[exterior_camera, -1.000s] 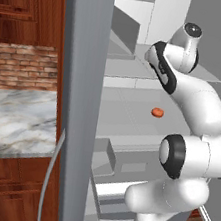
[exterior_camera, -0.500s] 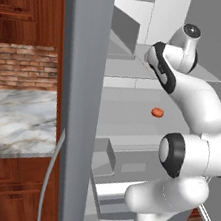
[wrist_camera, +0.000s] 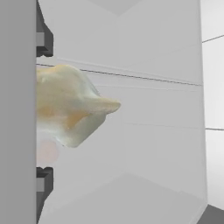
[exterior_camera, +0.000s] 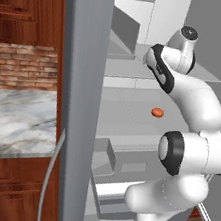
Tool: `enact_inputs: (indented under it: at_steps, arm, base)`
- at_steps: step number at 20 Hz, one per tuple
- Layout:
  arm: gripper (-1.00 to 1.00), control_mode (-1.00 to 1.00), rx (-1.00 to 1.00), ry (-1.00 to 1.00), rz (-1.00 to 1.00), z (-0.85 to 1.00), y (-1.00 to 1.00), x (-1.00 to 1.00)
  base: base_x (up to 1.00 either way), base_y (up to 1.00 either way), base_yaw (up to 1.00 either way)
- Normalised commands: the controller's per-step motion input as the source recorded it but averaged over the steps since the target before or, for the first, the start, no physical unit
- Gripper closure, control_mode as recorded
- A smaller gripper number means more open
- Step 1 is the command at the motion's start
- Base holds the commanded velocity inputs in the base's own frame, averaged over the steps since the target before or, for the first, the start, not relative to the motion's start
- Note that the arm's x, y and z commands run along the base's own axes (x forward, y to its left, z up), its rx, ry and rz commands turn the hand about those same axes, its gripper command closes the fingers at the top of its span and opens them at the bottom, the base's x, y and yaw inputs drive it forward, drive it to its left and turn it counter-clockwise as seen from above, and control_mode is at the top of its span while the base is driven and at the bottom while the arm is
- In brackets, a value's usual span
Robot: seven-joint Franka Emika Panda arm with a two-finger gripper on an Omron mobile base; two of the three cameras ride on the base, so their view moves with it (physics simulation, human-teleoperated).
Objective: Retrieve the bottle and the shaker from the cabinet and place them next to the mixing bowl on the counter. Then add garlic from the fridge to the mixing bowl.
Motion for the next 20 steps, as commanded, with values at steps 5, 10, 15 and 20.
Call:
enact_inputs:
  at_steps: [5, 10, 15, 20]
  arm:
    - [-1.00, -1.00, 0.00, 0.00, 0.00, -0.05, 0.00, 0.15]
    - [-1.00, -1.00, 0.00, 0.01, 0.00, 0.00, 0.00, 0.16]
    - [1.00, -1.00, 0.00, 0.01, 0.00, -0.03, 0.00, 0.04]
    - [1.00, -1.00, 0.00, 0.00, 0.00, -0.15, 0.00, 0.08]
  base:
    - [0.00, 0.00, 0.00]
    - [0.00, 0.00, 0.00]
    - [0.00, 0.00, 0.00]
    - [0.00, 0.00, 0.00]
